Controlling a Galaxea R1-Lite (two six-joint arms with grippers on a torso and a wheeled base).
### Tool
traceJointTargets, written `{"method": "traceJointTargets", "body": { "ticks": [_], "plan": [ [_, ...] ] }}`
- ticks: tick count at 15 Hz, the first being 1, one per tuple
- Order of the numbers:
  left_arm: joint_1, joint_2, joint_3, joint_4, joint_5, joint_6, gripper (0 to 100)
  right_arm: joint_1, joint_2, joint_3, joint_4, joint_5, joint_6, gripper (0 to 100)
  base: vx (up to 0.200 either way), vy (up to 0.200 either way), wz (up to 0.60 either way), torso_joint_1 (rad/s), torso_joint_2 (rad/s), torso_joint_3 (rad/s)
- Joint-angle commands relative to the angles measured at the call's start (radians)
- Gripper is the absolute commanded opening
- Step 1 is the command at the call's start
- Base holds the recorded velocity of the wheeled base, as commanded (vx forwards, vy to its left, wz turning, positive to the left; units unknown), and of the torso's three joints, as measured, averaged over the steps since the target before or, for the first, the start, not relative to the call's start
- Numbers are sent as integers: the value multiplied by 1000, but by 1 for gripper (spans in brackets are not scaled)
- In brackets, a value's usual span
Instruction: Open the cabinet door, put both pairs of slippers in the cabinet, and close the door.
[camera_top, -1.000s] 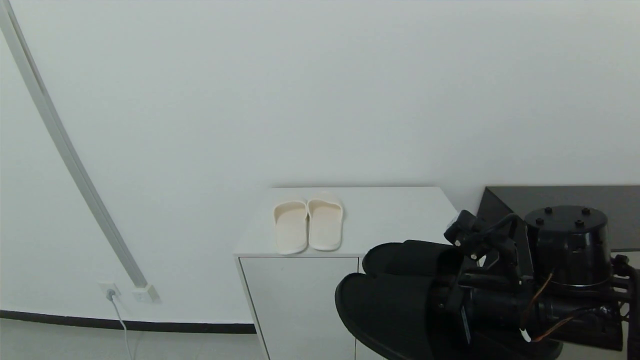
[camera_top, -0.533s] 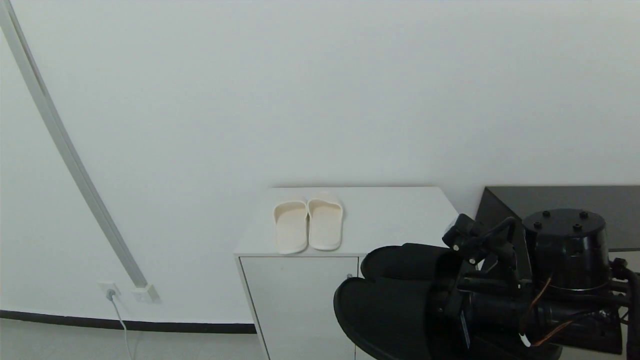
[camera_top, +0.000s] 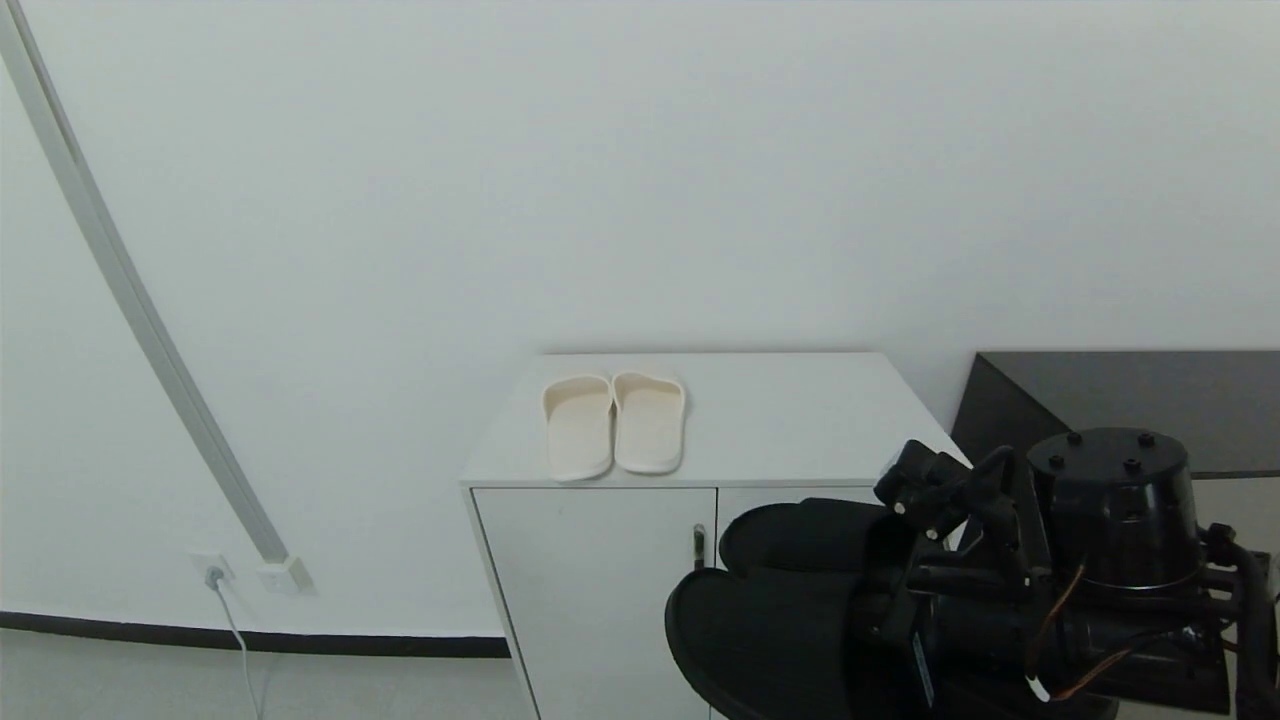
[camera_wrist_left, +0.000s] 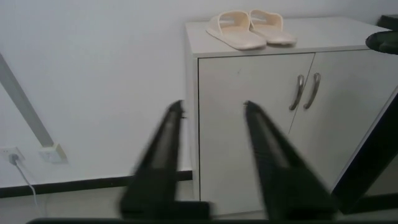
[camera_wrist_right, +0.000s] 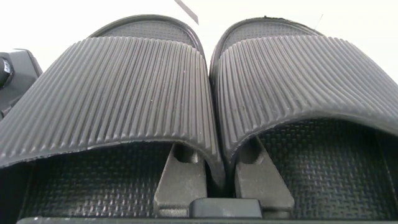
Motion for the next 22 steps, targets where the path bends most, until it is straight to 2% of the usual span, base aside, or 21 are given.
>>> {"method": "traceJointTargets", "body": {
  "ticks": [1,13,22],
  "plan": [
    [0,0,0,0,0,0,100,3,4,0,-1,1,-2,0,0,0,0,-178,393,217],
    [0,0,0,0,-2,1,100,3,0,14,1,1,-10,0,0,0,0,-214,529,312],
    [0,0,0,0,0,-2,100,1,10,32,-1,4,-10,0,0,0,0,-154,484,328]
  ]
}}
